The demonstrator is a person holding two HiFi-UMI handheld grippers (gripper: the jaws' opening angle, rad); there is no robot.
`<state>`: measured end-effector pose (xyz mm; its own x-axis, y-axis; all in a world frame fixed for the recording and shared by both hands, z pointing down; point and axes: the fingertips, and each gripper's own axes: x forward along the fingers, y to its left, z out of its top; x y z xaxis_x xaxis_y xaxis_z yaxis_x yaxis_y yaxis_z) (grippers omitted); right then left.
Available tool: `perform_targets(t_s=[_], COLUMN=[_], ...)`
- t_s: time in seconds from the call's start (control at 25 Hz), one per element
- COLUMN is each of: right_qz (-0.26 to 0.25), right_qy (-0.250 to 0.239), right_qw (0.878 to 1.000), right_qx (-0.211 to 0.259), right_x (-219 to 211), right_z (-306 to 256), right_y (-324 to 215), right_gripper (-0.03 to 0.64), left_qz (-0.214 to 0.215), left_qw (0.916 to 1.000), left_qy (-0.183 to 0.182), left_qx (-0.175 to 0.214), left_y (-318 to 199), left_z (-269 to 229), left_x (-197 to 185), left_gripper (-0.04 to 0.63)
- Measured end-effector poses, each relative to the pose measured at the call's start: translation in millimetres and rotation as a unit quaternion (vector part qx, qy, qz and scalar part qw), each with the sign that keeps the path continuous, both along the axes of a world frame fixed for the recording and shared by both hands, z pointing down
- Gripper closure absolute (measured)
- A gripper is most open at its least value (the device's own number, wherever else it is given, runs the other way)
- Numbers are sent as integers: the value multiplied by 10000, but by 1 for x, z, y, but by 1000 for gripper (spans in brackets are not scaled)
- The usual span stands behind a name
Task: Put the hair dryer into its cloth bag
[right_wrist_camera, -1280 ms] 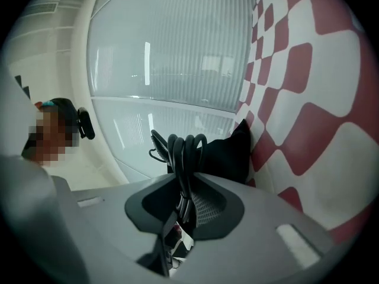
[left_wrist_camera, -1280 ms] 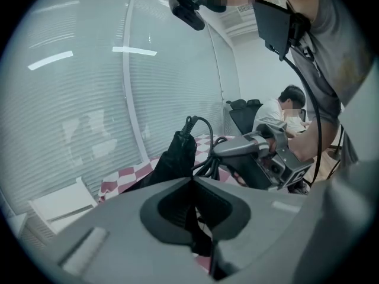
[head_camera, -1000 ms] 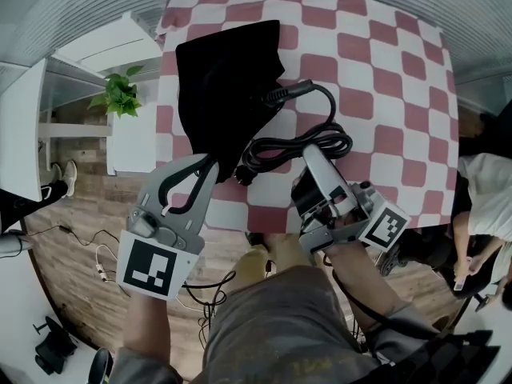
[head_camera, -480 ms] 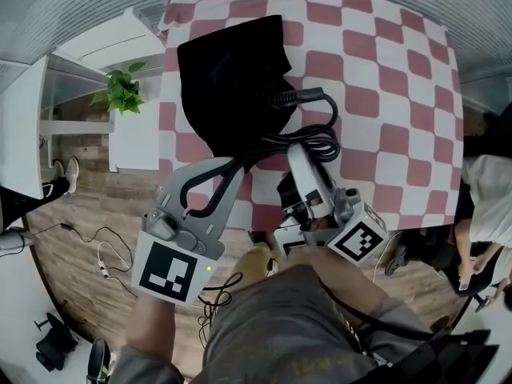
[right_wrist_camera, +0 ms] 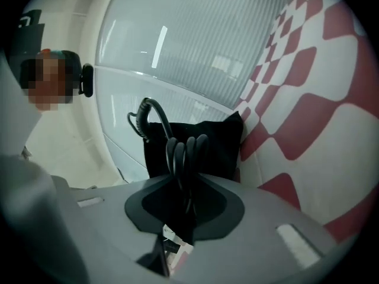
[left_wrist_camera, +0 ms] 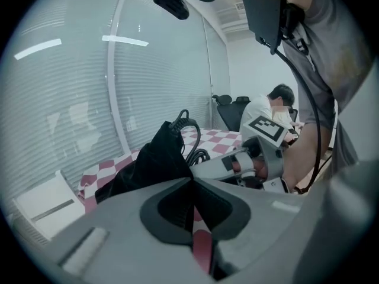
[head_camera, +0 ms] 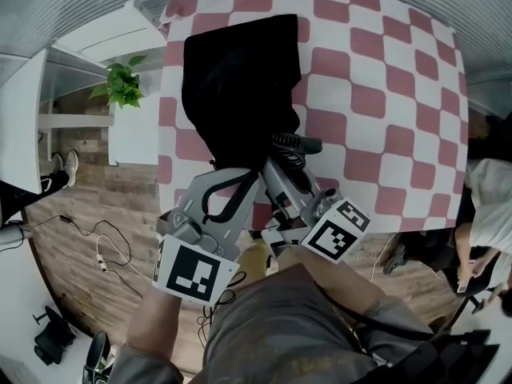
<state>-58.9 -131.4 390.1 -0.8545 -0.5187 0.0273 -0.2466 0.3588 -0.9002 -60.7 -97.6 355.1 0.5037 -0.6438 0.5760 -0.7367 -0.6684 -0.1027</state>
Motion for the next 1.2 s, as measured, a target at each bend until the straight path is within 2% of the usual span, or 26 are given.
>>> perform_targets(t_s=[0.2,0.32,0.4,0.44,0.52,0.68,0.76,0.96,1.04,1.2], right_qz=[-8,-189,-371,-442,-539,-761,-965,-1396,-1520,-1789], right_qy=[-90,-134,10,78,108,295,550,1024,896,-335], right_qw=[9978,9958,9950,9944,9925,9853,9816,9712,9671,9528], right_qx=[-655,-882,-927,-957,-1093,-1500,-1556,-1639,-1830,-2431], right_x=[1,0,0,0,4,13,17,28,31,24], right_z=[31,37,37,37,37,42,44,51,51,36], right_y=[-12,-16,-16,-15,-14,0,10,38,48,65], right_gripper=[528,525,508,493,389,320,273,226,212,222], left_qz=[213,87,-70,-112,-98,-44,-57,-72,-71,-144], left_qw=[9996,9997,9998,9998,9998,9997,9998,9997,9997,9995], left_qy=[42,101,40,-20,-126,-197,-181,-221,-214,-186], left_qx=[-201,-202,-179,-172,-156,-122,-111,-22,54,205], left_y=[13,9,4,2,2,7,10,21,25,32], left_z=[24,30,33,34,36,37,37,32,28,18], left_x=[18,17,12,10,10,11,11,9,8,1], left_gripper=[584,583,583,583,581,580,577,575,575,575])
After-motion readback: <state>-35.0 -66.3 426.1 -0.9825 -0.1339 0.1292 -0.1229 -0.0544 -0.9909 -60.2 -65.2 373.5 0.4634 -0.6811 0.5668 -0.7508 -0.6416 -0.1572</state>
